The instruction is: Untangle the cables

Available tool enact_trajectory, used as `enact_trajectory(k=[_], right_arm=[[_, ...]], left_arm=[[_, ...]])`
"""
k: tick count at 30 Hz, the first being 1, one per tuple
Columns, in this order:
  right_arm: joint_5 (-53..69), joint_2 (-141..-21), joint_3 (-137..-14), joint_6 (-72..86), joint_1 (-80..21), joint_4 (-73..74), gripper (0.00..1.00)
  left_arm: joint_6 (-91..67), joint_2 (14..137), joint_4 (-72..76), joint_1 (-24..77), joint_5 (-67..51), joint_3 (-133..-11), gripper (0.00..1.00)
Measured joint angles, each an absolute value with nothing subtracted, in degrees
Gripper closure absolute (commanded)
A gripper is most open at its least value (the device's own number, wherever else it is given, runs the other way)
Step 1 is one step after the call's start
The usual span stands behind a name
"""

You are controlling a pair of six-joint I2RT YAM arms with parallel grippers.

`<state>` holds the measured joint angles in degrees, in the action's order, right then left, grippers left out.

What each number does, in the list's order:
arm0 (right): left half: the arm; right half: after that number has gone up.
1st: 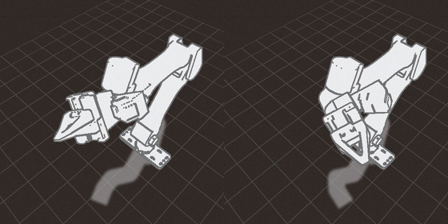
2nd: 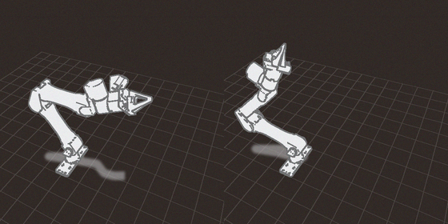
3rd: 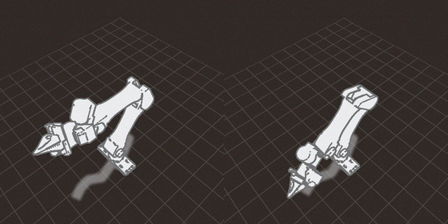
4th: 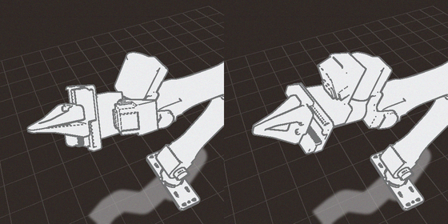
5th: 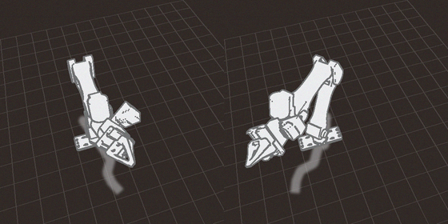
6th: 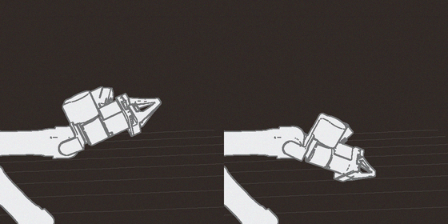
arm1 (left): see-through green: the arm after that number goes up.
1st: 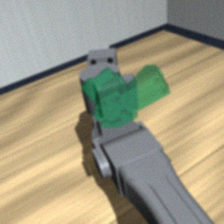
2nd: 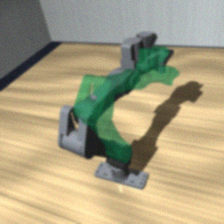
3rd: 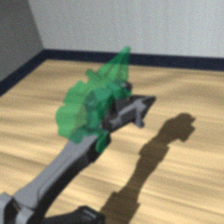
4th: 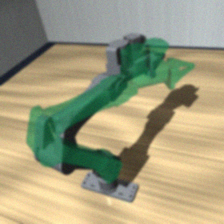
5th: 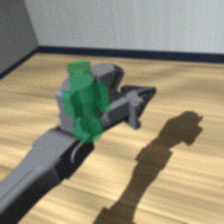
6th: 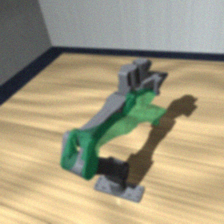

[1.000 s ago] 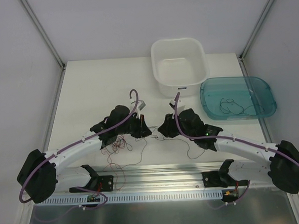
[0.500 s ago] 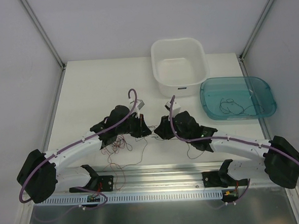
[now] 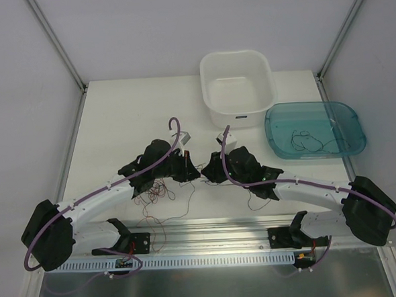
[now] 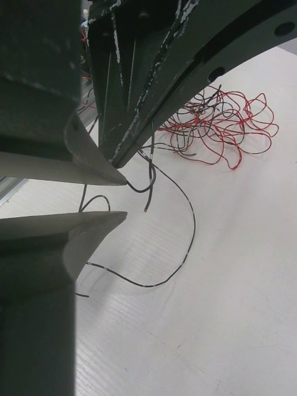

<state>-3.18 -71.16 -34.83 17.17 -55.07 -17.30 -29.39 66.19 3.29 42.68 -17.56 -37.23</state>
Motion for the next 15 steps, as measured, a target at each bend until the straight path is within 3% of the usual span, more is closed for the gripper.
enact_trajectory(k=[15], right_arm=[[-3.16, -70.52, -34.83, 17.19, -55.07, -17.43, 0.74]], left_arm=[[-29.39, 66.19, 3.2, 42.68, -17.69, -37.19, 1.0]])
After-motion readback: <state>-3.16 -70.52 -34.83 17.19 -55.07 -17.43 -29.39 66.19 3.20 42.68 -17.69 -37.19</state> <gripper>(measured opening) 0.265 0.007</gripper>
